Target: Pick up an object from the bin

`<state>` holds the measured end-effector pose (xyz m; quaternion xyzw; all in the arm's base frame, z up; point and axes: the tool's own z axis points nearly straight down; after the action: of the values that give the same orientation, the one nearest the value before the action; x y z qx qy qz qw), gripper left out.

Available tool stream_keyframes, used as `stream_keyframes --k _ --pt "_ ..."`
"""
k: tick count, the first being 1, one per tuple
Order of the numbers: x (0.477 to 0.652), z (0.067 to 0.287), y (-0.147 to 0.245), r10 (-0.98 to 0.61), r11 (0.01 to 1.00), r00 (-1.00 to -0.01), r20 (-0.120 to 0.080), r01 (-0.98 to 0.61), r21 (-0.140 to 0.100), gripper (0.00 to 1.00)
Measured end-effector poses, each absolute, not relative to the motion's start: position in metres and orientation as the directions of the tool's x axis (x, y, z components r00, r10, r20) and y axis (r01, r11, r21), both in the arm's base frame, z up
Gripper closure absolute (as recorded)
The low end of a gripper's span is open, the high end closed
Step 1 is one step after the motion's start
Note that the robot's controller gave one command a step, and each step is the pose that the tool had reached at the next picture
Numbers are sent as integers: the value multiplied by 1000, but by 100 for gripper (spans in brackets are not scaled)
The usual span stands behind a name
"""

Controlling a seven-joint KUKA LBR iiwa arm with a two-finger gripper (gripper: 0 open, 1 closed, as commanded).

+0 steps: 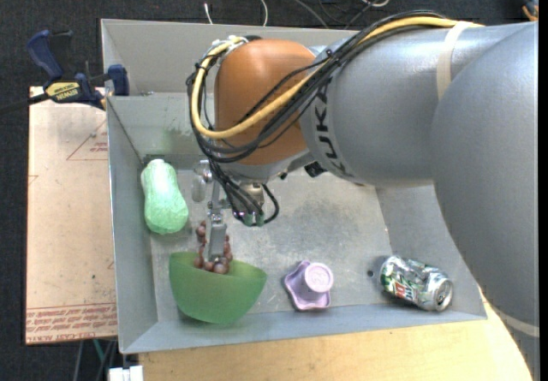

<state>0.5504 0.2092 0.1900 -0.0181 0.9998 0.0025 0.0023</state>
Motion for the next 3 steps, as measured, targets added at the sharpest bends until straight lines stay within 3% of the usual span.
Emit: stream_keyframes --k 1,2,3 --pt "604 204 125 -73 997 -997 -10 -73 4 0" --pt "575 165 190 250 968 -968 -1 250 8 0" --pt "590 127 174 -152 988 -988 -16 -152 -2 100"
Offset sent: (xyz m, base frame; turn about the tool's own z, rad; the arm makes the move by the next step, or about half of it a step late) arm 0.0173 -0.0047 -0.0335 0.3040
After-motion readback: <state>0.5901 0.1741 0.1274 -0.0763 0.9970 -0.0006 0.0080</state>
